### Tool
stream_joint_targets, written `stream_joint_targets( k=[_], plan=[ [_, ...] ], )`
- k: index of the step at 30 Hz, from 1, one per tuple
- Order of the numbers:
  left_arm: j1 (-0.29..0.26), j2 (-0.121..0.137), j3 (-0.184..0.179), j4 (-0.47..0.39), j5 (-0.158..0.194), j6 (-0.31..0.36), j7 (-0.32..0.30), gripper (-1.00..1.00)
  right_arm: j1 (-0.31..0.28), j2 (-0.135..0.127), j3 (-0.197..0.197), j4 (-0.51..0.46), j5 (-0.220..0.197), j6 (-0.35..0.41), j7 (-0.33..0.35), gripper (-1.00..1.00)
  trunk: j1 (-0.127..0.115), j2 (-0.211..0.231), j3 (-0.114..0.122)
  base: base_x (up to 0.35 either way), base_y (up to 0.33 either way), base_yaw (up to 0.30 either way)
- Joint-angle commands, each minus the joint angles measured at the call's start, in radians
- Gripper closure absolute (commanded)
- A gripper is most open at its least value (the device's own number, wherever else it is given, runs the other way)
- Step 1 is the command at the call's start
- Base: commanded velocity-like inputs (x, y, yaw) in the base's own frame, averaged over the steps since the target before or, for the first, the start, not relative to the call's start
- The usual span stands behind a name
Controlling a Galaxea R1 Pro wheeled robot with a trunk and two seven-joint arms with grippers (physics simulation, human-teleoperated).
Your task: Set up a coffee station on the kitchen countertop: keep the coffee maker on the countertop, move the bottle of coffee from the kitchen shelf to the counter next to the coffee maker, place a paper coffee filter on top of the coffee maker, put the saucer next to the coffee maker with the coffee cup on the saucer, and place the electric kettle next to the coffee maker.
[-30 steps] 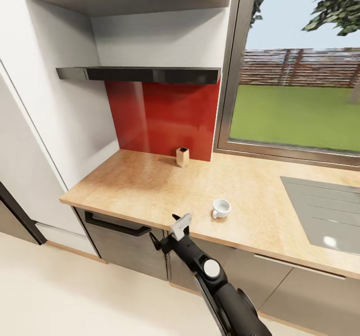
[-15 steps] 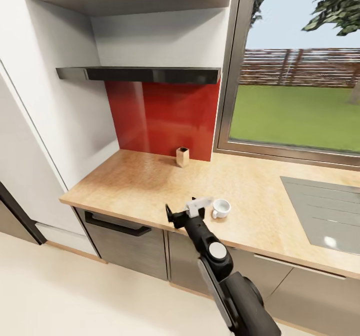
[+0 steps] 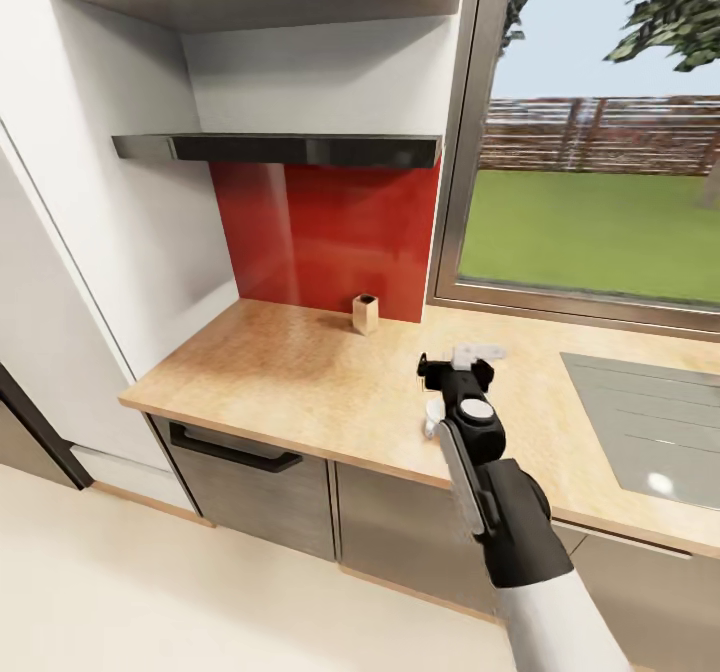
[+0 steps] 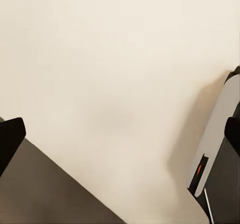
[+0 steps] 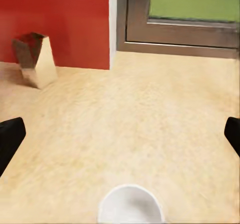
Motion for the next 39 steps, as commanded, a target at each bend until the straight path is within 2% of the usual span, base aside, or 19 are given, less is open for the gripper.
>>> stream_joint_targets(
  k=[1, 4, 7, 9, 12, 13, 16, 19, 22, 32, 39],
  plan=[
    [-0.001, -0.001, -0.007, 0.000, 0.007, 0.005, 0.002, -1.00, -0.021, 0.000, -0.025, -0.001, 0.000, 0.044, -0.006, -1.00, 0.001, -0.002, -0.002, 0.000, 0.000, 0.000],
    [-0.001, -0.004, -0.010, 0.000, 0.004, 0.033, 0.002, -1.00, -0.053, 0.000, -0.057, 0.000, 0.002, 0.109, -0.008, -1.00, 0.001, -0.002, -0.002, 0.000, 0.000, 0.000],
    [0.001, -0.004, -0.011, -0.001, -0.004, 0.089, 0.003, -1.00, -0.082, 0.000, -0.081, -0.001, 0.006, 0.222, -0.010, -1.00, 0.001, -0.002, -0.002, 0.000, 0.000, 0.000],
    [0.003, -0.004, -0.011, 0.000, -0.006, 0.106, 0.003, -1.00, -0.087, 0.000, -0.113, -0.002, 0.006, 0.291, -0.010, -1.00, 0.001, -0.002, -0.002, 0.000, 0.000, 0.000],
    [0.006, -0.005, -0.014, 0.001, -0.009, 0.121, 0.003, -1.00, -0.091, 0.000, -0.205, -0.002, 0.004, 0.397, -0.011, -1.00, 0.001, -0.002, -0.002, 0.000, 0.000, 0.000],
    [0.007, -0.007, -0.015, 0.002, -0.009, 0.123, 0.004, -1.00, -0.092, 0.000, -0.225, -0.003, 0.003, 0.414, -0.010, -1.00, 0.001, -0.002, -0.002, 0.000, 0.000, 0.000],
    [0.011, -0.011, -0.031, 0.004, -0.024, 0.125, 0.005, -1.00, -0.093, 0.000, -0.250, -0.002, 0.005, 0.435, -0.010, -1.00, 0.001, -0.002, -0.002, 0.000, 0.000, 0.000],
    [0.013, -0.012, -0.052, 0.006, -0.057, 0.128, 0.008, -1.00, -0.092, -0.002, -0.256, 0.001, 0.006, 0.442, -0.009, -1.00, 0.001, -0.002, -0.002, 0.000, 0.000, 0.000],
    [0.013, -0.013, -0.058, 0.007, -0.069, 0.131, 0.010, -1.00, -0.092, -0.002, -0.258, 0.008, 0.007, 0.444, -0.009, -1.00, 0.001, -0.002, -0.002, 0.000, 0.000, 0.000],
    [0.015, -0.012, -0.060, 0.011, -0.074, 0.135, 0.011, -1.00, -0.091, -0.001, -0.257, 0.028, 0.009, 0.447, -0.009, -1.00, 0.001, -0.002, -0.002, 0.005, 0.000, 0.000],
    [0.015, -0.013, -0.060, 0.012, -0.073, 0.135, 0.012, -1.00, -0.091, -0.002, -0.257, 0.094, 0.008, 0.447, -0.009, -1.00, 0.001, -0.002, -0.002, 0.227, 0.029, 0.000]
  ],
)
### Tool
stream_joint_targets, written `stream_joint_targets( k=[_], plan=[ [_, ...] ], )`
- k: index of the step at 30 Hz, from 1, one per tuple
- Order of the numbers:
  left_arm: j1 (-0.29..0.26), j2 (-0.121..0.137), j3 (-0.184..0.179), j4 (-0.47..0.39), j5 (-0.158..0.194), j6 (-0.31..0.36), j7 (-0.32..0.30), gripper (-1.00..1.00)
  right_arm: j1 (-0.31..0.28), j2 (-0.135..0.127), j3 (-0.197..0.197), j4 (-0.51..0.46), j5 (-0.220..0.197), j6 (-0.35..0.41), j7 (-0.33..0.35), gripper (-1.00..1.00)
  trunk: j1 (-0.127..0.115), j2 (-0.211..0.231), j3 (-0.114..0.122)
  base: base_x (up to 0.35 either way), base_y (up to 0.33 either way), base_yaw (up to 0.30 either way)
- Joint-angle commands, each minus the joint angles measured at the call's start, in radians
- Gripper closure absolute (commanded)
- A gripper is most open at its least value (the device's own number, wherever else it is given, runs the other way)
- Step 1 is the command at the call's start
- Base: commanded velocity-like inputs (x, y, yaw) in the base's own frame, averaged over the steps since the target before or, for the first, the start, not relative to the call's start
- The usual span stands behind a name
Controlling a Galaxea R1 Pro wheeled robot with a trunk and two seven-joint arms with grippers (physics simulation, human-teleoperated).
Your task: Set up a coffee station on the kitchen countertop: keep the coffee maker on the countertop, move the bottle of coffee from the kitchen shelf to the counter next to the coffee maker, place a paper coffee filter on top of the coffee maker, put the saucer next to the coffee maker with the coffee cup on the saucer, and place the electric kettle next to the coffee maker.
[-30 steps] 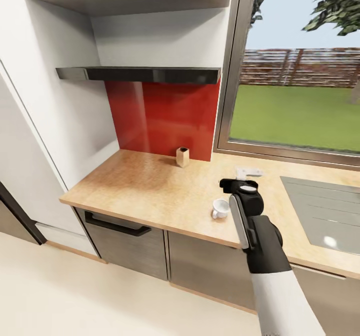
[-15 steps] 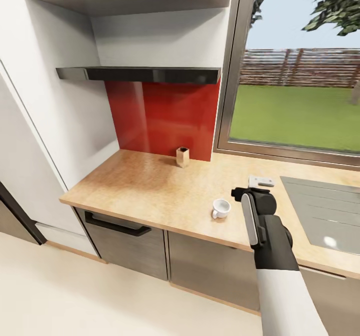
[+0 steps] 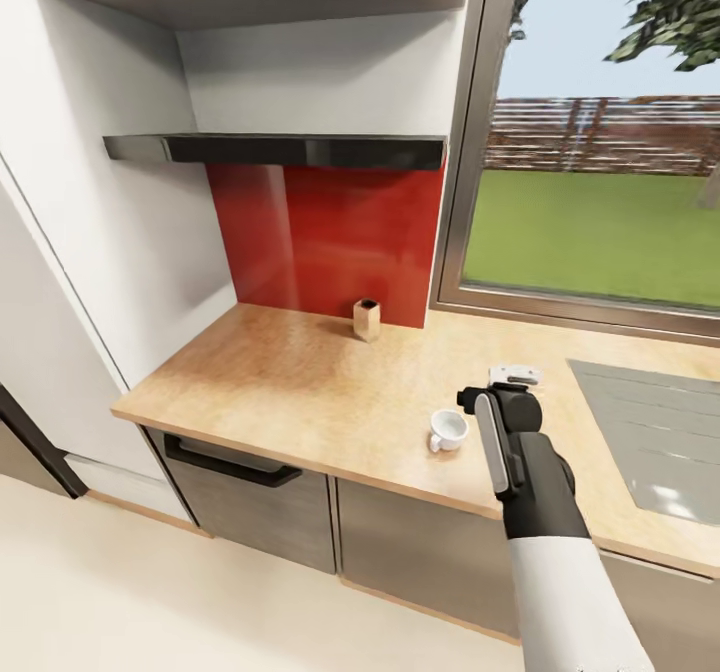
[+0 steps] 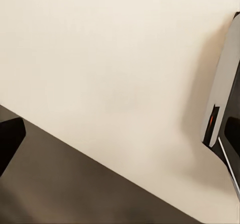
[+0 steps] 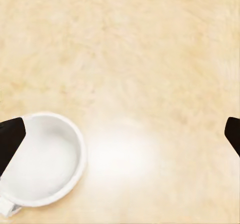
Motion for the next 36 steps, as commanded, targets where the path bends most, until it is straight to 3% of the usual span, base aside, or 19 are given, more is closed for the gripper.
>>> stream_joint_targets(
  k=[1, 22, 36],
  plan=[
    [-0.001, 0.000, -0.008, 0.000, 0.010, -0.003, 0.002, -1.00, -0.001, 0.001, -0.001, 0.011, 0.001, 0.005, -0.001, -1.00, 0.001, -0.002, -0.002, 0.186, 0.030, 0.000],
    [-0.001, -0.001, -0.003, 0.000, 0.010, -0.003, 0.001, -1.00, 0.000, -0.006, -0.005, 0.123, -0.001, 0.005, -0.001, -1.00, 0.001, -0.002, -0.002, 0.085, 0.003, 0.000],
    [-0.002, -0.002, -0.001, 0.000, 0.010, -0.004, -0.001, -1.00, 0.002, -0.018, -0.006, 0.131, -0.001, 0.005, -0.001, -1.00, 0.001, -0.002, -0.002, 0.002, 0.000, 0.000]
  ],
)
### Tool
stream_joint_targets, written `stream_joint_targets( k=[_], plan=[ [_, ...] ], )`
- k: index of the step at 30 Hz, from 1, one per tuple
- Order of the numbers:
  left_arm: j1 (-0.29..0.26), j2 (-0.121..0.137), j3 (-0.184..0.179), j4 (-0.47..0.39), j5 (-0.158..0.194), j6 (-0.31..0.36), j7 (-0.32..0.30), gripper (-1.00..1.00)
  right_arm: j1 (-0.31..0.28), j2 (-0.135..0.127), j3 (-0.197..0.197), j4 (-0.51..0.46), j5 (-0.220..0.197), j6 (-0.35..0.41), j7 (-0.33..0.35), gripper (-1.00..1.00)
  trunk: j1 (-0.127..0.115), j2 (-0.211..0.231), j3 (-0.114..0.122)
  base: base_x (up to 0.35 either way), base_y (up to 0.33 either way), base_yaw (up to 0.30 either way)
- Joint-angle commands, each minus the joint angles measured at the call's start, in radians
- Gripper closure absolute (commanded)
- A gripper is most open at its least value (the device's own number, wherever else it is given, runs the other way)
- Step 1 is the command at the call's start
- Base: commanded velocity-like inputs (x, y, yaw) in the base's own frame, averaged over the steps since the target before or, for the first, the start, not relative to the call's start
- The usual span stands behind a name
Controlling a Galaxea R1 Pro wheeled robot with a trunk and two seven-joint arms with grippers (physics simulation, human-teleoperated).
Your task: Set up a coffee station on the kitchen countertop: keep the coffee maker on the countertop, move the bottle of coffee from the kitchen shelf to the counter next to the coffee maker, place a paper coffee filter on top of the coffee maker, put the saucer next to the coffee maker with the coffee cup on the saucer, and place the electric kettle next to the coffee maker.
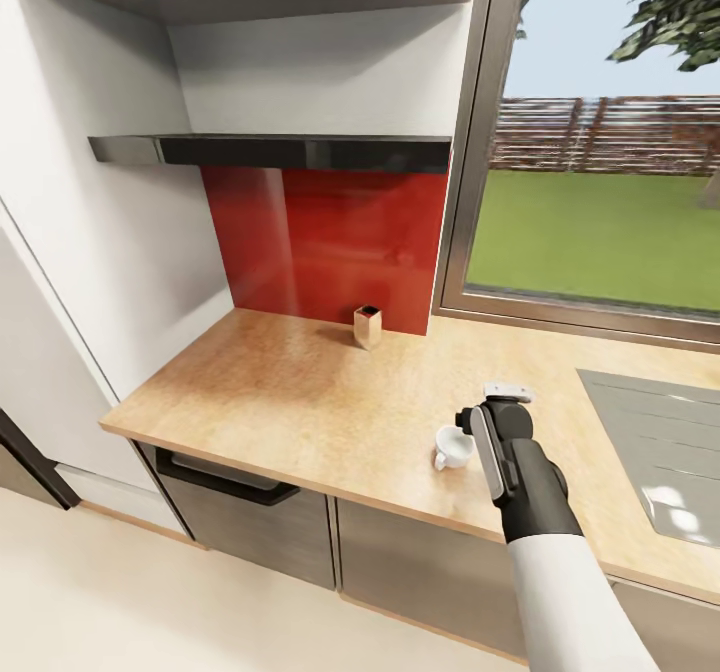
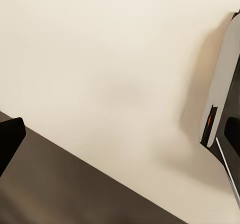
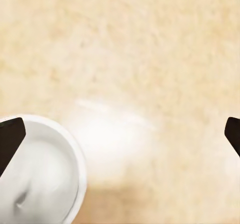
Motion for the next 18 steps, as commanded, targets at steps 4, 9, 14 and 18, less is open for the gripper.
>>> stream_joint_targets(
  k=[4, 9, 14, 18],
  plan=[
    [0.000, 0.000, -0.009, 0.000, 0.010, -0.003, 0.002, -1.00, -0.001, 0.001, -0.008, 0.016, 0.000, 0.004, -0.001, -1.00, 0.001, -0.002, -0.002, 0.000, 0.000, 0.000],
    [0.000, 0.001, -0.010, 0.000, 0.010, -0.004, -0.002, -1.00, -0.001, 0.002, -0.010, 0.073, -0.001, 0.003, -0.001, -1.00, 0.001, -0.002, -0.002, 0.000, 0.000, 0.000],
    [0.000, 0.002, -0.010, 0.000, 0.010, -0.004, -0.002, -1.00, -0.001, 0.002, -0.011, 0.087, -0.002, 0.003, 0.000, -1.00, 0.001, -0.002, -0.002, 0.000, 0.000, 0.000],
    [0.000, 0.002, -0.010, 0.000, 0.010, -0.004, -0.003, -1.00, -0.001, 0.002, -0.010, 0.088, -0.003, 0.003, 0.000, -1.00, 0.001, -0.002, -0.002, 0.000, 0.000, 0.000]
  ],
)
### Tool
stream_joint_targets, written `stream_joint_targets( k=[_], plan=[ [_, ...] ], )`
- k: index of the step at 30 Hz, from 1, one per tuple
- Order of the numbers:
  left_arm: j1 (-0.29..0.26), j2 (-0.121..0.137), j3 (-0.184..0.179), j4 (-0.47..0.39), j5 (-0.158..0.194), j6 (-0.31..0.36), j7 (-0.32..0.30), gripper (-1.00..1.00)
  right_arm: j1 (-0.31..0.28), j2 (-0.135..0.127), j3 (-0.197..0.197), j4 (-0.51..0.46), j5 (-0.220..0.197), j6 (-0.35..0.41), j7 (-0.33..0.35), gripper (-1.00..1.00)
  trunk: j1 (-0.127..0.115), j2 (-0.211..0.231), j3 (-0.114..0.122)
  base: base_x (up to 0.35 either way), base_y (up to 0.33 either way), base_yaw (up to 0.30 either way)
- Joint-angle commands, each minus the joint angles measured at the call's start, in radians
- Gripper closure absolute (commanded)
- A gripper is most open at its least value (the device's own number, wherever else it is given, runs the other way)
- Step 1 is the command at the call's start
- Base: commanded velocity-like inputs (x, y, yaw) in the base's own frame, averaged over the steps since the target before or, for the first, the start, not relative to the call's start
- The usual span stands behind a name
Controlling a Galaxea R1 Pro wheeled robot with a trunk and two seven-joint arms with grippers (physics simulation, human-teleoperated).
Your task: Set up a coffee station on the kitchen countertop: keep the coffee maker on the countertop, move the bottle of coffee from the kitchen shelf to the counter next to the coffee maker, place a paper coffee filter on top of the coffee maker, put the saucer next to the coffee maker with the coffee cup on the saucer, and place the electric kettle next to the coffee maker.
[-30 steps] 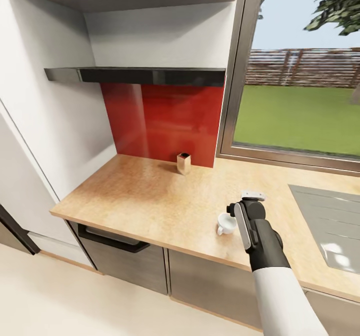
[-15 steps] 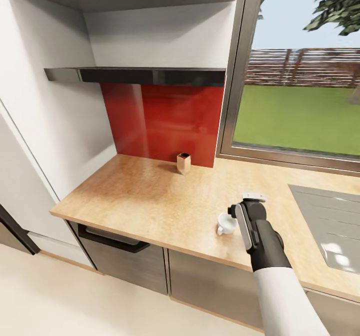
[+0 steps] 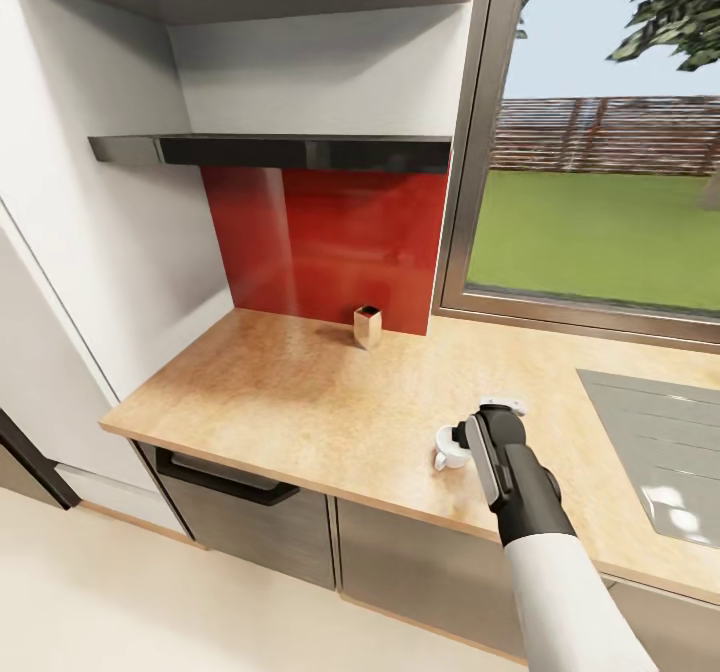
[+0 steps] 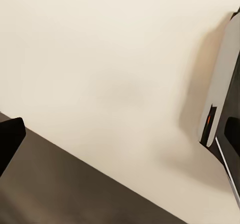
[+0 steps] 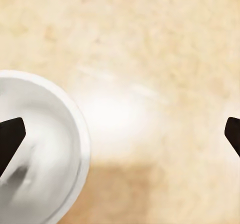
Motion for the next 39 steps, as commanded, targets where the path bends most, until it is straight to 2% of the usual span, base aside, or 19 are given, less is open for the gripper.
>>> stream_joint_targets(
  k=[1, 8, 15, 34, 39],
  plan=[
    [-0.001, 0.000, -0.009, 0.000, 0.010, -0.003, 0.002, -1.00, -0.001, 0.001, -0.001, 0.000, 0.000, 0.004, -0.001, -1.00, 0.001, -0.002, -0.002, 0.000, 0.000, 0.000],
    [-0.001, 0.000, -0.009, 0.000, 0.010, -0.003, 0.002, -1.00, -0.001, 0.002, -0.001, 0.009, 0.000, 0.004, -0.001, -1.00, 0.001, -0.002, -0.002, 0.000, 0.000, 0.000],
    [-0.001, 0.000, -0.010, 0.000, 0.010, -0.003, 0.002, -1.00, -0.001, 0.002, -0.001, 0.062, -0.003, 0.003, 0.000, -1.00, 0.001, -0.002, -0.002, 0.000, 0.000, 0.000],
    [-0.001, 0.000, -0.009, 0.000, 0.010, -0.003, 0.002, -1.00, -0.001, 0.003, -0.001, 0.072, -0.003, 0.003, 0.000, -1.00, 0.001, -0.002, -0.002, 0.000, 0.000, 0.000],
    [-0.001, 0.000, -0.009, 0.000, 0.010, -0.003, 0.002, -1.00, -0.001, 0.004, -0.001, 0.104, -0.004, 0.003, 0.000, -1.00, 0.001, -0.002, -0.002, 0.000, 0.000, 0.000]
  ],
)
